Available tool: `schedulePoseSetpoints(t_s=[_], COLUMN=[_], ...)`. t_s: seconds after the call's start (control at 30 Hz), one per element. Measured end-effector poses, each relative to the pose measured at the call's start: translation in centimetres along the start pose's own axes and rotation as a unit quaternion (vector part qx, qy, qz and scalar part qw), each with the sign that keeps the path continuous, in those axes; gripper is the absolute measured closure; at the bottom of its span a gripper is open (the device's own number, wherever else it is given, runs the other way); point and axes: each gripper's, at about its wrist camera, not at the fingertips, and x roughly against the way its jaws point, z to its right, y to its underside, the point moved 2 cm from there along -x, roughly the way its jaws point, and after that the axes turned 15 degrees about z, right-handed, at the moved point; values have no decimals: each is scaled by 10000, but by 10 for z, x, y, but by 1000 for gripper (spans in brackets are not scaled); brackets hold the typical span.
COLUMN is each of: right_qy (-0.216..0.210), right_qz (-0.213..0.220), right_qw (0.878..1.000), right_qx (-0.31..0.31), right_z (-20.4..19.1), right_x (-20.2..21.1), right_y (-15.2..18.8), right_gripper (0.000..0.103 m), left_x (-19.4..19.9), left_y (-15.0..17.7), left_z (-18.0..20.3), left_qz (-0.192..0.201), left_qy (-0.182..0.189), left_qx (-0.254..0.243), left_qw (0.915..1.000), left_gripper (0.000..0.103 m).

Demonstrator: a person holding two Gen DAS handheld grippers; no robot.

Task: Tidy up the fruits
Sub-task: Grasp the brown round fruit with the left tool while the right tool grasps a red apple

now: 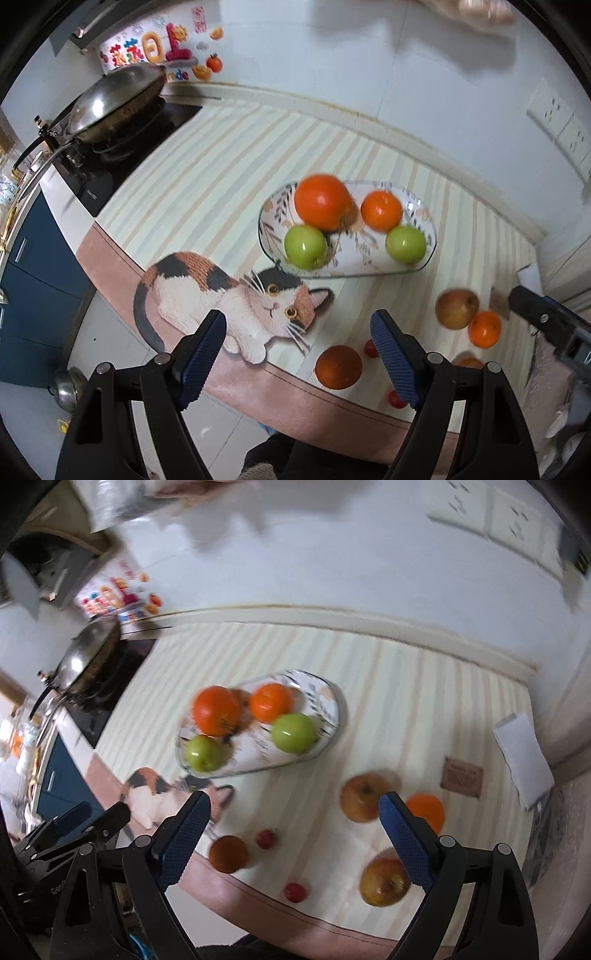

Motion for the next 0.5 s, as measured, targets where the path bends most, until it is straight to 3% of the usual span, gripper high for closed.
schedulePoseSetpoints(t_s=[0.17,0.37,0.5], right_qy=[403,566,660], right_qz=[-474,-1239,-1490], right_qw=[9976,9882,9825], right_qx=[-316,-702,-905], right_z=[45,87,103], right_x=[-28,-63,-76], right_y=[24,75,102], right_gripper=[8,8,8], left_x=[-36,-79,-98], left_y=[23,55,71], left_z=[17,32,38], left_qz=[-614,-1468,-1846], left_qy=[161,377,468], left_qx=[-187,-131,-33], left_qw=[9978,9884,9817], left_gripper=[23,23,23])
